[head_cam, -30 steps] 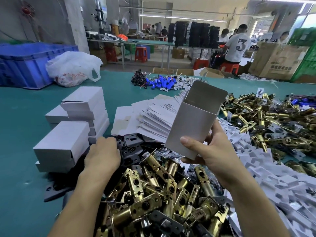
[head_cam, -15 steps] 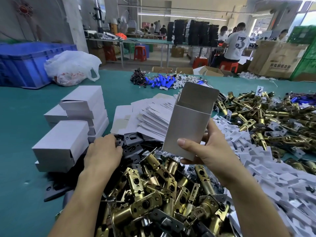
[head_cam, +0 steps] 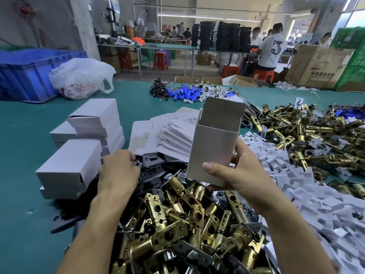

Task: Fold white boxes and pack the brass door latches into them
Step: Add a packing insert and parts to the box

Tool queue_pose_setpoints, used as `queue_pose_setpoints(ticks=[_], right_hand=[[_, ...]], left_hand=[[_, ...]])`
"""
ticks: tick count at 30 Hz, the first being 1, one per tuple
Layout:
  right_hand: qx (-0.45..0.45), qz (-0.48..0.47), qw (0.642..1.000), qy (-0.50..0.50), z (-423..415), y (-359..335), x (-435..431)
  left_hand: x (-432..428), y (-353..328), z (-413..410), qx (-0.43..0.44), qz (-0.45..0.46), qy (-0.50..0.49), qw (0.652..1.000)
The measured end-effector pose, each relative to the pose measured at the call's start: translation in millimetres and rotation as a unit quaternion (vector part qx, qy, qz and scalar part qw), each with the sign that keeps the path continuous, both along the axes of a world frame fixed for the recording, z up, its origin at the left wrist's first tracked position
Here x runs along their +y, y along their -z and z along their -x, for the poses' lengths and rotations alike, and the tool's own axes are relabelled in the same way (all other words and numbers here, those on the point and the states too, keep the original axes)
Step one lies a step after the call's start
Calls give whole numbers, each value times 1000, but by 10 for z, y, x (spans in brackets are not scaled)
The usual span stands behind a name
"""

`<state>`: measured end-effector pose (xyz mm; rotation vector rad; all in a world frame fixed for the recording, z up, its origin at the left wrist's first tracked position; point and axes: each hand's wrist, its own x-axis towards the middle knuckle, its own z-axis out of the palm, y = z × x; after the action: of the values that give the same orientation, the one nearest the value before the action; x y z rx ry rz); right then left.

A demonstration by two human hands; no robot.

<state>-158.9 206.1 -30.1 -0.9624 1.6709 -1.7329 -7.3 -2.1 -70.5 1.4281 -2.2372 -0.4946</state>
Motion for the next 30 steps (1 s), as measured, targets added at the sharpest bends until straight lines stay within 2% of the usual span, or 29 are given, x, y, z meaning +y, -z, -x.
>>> queue_pose_setpoints(ticks=[2, 4, 6, 10, 17, 21, 24, 30], right_hand=[[-3, 0, 1000, -2, -5, -3, -2], [-5, 0, 1000, -5, -16, -8, -3], [-2, -3, 1000, -8, -20, -10, -1], [-2, -8, 1000, -7, -17, -15, -1], [-2, -7, 1000, -9, -6, -12, 7], [0, -8, 1000, -9, -7, -16, 9], [-1, -5, 1000, -11, -6, -16, 9], [-1, -3, 1000, -11, -5, -19, 8]], left_hand=[[2, 17, -2, -72, -16, 8, 997], [5, 4, -16, -141, 18, -13, 990], [2, -16, -21, -170, 27, -24, 985], [19, 44, 11, -219, -37, 15, 975], [-54, 94, 1, -161, -9, 33, 986], [-51, 102, 21, -171, -32, 44, 984], [-43, 93, 15, -146, -47, 39, 987], [-11, 67, 8, -175, -23, 35, 984]])
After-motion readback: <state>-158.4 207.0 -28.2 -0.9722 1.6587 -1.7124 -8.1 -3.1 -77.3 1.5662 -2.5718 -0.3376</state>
